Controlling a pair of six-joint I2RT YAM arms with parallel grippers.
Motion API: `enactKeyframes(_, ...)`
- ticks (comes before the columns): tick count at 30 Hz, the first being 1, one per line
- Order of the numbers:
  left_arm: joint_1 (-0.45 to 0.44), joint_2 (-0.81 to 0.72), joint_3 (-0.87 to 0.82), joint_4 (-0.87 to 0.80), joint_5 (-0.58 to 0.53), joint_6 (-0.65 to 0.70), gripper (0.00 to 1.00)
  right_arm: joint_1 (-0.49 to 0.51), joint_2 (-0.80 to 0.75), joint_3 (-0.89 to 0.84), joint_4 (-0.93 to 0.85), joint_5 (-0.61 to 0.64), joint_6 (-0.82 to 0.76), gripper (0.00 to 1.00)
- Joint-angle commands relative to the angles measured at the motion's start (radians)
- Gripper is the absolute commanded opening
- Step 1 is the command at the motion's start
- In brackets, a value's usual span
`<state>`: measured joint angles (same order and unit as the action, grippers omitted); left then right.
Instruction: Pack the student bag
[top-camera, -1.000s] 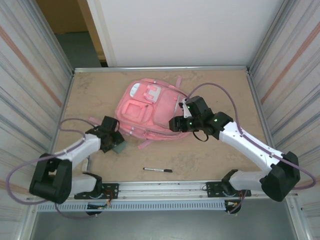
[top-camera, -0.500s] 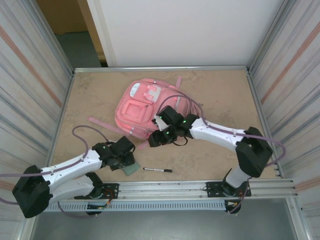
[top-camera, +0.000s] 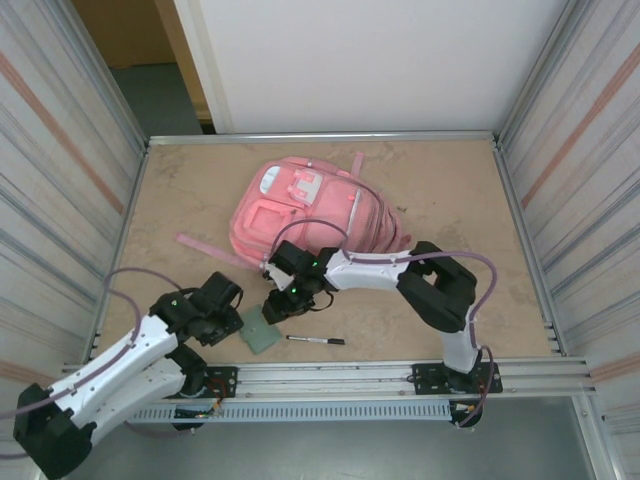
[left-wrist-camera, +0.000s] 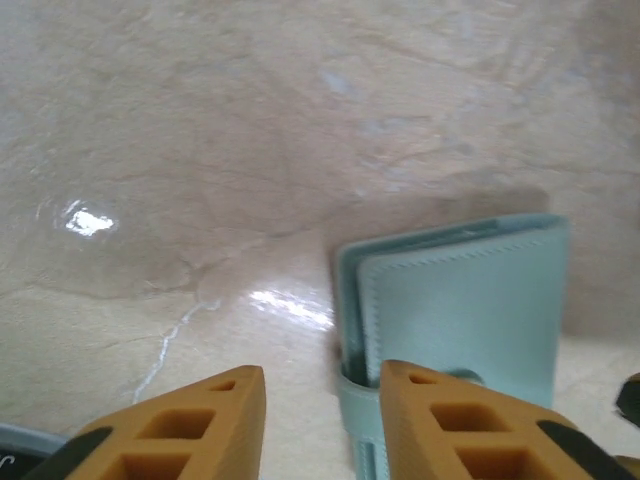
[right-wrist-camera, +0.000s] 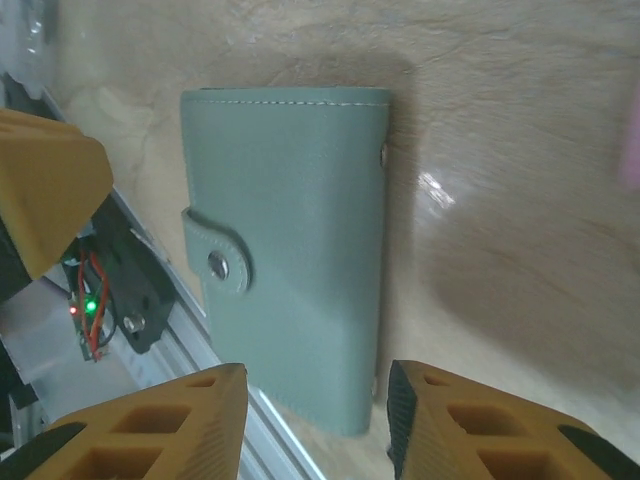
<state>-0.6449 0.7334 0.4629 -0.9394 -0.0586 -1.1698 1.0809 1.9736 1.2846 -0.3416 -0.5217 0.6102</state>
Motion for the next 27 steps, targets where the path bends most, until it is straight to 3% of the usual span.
enactKeyframes(1,0.083,-0.029,-0.073,0.065,0.111,0.06,0.27,0.011,0.045,0.044,0.01,-0.023,0.029,0.4)
enactKeyframes(4,0.129,-0.016,-0.102,0.115,0.174,0.091,0.2,0.019,0.057,0.045,0.025,-0.028,0.033,0.39)
enactKeyframes(17,0.133,0.079,-0.138,0.239,0.221,0.121,0.07,0.041,0.095,0.026,0.19,-0.161,0.162,0.36)
enactKeyframes(27,0.142,-0.061,-0.127,0.177,0.199,0.117,0.03,0.034,0.063,0.02,0.251,-0.173,0.209,0.17)
